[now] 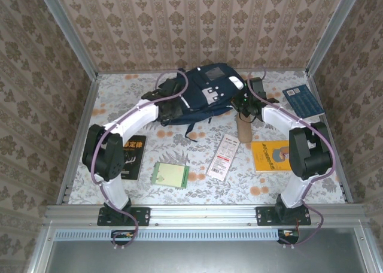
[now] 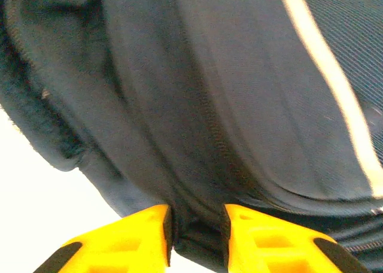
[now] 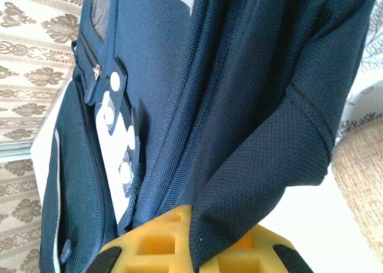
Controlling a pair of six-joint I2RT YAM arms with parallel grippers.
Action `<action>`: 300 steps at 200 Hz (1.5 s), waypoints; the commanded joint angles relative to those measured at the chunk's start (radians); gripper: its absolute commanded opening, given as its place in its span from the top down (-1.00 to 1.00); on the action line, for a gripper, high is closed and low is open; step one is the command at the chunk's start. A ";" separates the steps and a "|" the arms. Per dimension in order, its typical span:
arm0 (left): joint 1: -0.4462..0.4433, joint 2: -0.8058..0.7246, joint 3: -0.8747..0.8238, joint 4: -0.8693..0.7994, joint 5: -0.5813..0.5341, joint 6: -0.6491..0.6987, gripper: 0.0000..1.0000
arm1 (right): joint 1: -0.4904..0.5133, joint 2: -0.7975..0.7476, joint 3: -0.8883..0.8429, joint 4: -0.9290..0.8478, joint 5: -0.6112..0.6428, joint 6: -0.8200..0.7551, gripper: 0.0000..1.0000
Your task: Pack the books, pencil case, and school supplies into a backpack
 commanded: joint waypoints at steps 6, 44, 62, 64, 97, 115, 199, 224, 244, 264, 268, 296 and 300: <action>-0.106 -0.095 -0.045 0.042 -0.101 0.123 0.20 | 0.025 -0.074 0.028 -0.033 -0.055 0.055 1.00; -0.196 -0.139 -0.097 0.054 -0.061 0.034 -0.10 | 0.035 -0.079 0.037 -0.036 -0.038 0.060 1.00; -0.216 -0.124 -0.113 0.109 -0.012 0.046 -0.22 | 0.043 -0.070 0.044 -0.033 -0.035 0.062 1.00; -0.218 -0.121 -0.113 0.111 -0.015 0.049 -0.24 | 0.044 -0.069 0.046 -0.034 -0.035 0.062 1.00; -0.249 -0.084 -0.085 0.133 -0.082 0.232 -0.15 | 0.044 -0.044 0.070 -0.066 -0.035 0.052 0.97; -0.277 -0.098 -0.101 0.161 -0.102 0.317 0.09 | 0.044 -0.036 0.084 -0.075 -0.042 0.064 0.94; -0.424 -0.142 -0.352 0.515 -0.321 0.396 0.05 | 0.044 -0.038 0.160 -0.155 -0.126 0.221 1.00; -0.465 -0.173 -0.535 0.891 -0.401 0.582 0.02 | 0.042 -0.055 0.195 -0.189 -0.145 0.242 1.00; -0.456 -0.158 -0.563 0.950 -0.433 0.612 0.07 | 0.043 -0.068 0.213 -0.204 -0.151 0.238 1.00; -0.441 -0.139 -0.539 0.934 -0.423 0.615 0.16 | 0.042 -0.077 0.212 -0.208 -0.156 0.240 1.00; -0.439 -0.136 -0.538 0.942 -0.420 0.617 0.20 | 0.042 -0.078 0.211 -0.207 -0.157 0.242 1.00; -0.405 -0.125 -0.529 0.991 -0.410 0.618 0.22 | 0.043 -0.076 0.210 -0.209 -0.174 0.248 1.00; -0.399 -0.123 -0.527 0.992 -0.404 0.614 0.22 | 0.044 -0.078 0.209 -0.210 -0.174 0.247 1.00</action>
